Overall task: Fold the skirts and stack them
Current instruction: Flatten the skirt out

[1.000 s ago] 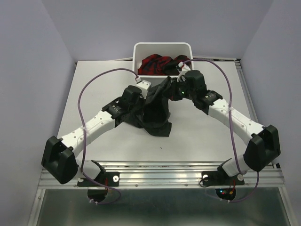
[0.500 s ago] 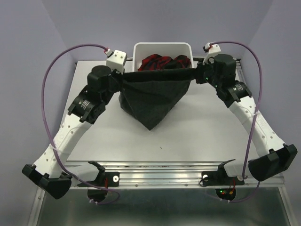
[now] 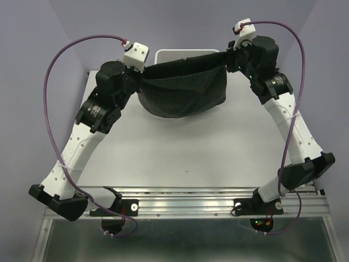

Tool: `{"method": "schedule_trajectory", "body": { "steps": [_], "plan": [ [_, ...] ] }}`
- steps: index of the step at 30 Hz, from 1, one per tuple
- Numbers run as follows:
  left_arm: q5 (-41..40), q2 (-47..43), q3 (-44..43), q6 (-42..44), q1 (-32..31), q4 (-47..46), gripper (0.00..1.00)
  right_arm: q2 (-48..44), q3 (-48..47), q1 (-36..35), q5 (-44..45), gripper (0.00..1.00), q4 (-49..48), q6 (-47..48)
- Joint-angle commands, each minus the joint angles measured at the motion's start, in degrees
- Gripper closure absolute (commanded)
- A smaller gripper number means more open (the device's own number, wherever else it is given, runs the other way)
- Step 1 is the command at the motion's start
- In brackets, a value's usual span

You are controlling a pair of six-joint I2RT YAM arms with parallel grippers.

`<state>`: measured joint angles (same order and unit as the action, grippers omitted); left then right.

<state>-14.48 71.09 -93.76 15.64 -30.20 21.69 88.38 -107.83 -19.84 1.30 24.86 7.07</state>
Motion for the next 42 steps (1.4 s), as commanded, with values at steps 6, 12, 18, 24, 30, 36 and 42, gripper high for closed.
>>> {"method": "schedule_trajectory", "body": {
  "steps": [6,12,18,24,30,36,42],
  "plan": [
    [5.68,-12.89,15.59,0.1,1.46,10.99,1.0,-13.3,15.45,2.26,-0.77,0.99,12.74,6.9],
    [7.45,-13.52,19.31,-3.77,1.46,11.19,1.0,-13.06,16.08,2.26,-6.12,0.99,18.2,5.41],
    [4.04,-3.25,13.96,-4.04,1.54,8.9,1.0,-0.44,6.08,2.26,-8.43,0.99,20.84,6.02],
    [3.49,5.55,-6.31,-2.64,3.12,11.87,1.0,12.41,-22.12,2.26,-7.36,0.99,29.0,8.39],
    [9.63,-0.41,-6.37,3.41,3.13,15.57,1.0,3.49,-13.72,2.26,-12.35,0.99,37.1,13.13],
    [38.97,-12.54,9.1,18.95,2.43,32.46,0.3,-12.86,9.8,1.73,-28.51,0.33,51.14,30.67],
    [44.01,-23.71,12.46,29.45,1.63,39.65,0.01,-26.31,12.21,1.73,-31.17,0.0,52.05,37.84]
  ]
}}
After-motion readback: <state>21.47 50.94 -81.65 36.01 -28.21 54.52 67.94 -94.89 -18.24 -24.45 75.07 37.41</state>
